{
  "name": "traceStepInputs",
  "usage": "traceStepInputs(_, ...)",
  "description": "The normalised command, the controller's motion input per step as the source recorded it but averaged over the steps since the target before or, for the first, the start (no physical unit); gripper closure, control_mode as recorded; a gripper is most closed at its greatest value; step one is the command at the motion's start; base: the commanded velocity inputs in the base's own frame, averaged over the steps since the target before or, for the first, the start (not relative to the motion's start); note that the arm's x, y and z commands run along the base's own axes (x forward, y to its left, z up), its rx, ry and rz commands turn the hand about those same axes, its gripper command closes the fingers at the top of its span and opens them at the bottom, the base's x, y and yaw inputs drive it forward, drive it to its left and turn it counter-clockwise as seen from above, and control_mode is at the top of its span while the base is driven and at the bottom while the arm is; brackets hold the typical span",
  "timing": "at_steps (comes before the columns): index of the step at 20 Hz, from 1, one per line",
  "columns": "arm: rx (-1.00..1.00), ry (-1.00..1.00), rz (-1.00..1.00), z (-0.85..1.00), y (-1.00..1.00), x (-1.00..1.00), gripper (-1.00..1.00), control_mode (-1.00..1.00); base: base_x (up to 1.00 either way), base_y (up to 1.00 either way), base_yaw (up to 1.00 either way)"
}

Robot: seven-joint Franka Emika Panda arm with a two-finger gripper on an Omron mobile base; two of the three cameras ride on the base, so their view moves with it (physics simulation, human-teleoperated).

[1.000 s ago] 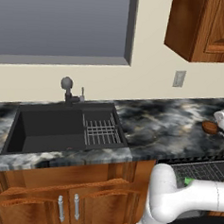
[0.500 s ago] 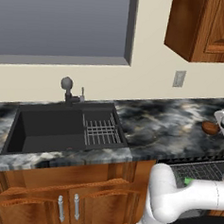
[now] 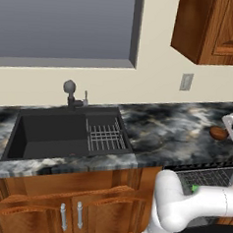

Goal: Pick up the cup and bowl from the counter, place them in the dishwasher, and close the dishwasher door.

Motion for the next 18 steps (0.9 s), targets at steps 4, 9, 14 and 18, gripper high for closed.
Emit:
traceStepInputs(4, 0.03, -0.02, 0.02, -0.02, -0.06, -0.32, 1.0, -1.0, 0.0, 0.0, 0.0)
traceStepInputs(9, 0.0, -0.09, 0.0, 0.14, -0.19, -0.66, 1.0, -1.0, 0.0, 0.0, 0.0)
traceStepInputs(14, 0.0, -0.08, 0.0, 0.09, -0.15, -0.52, 1.0, -1.0, 0.0, 0.0, 0.0)
traceStepInputs(18, 0.0, -0.01, 0.0, 0.0, 0.0, -0.43, 1.0, -1.0, 0.0, 0.0, 0.0)
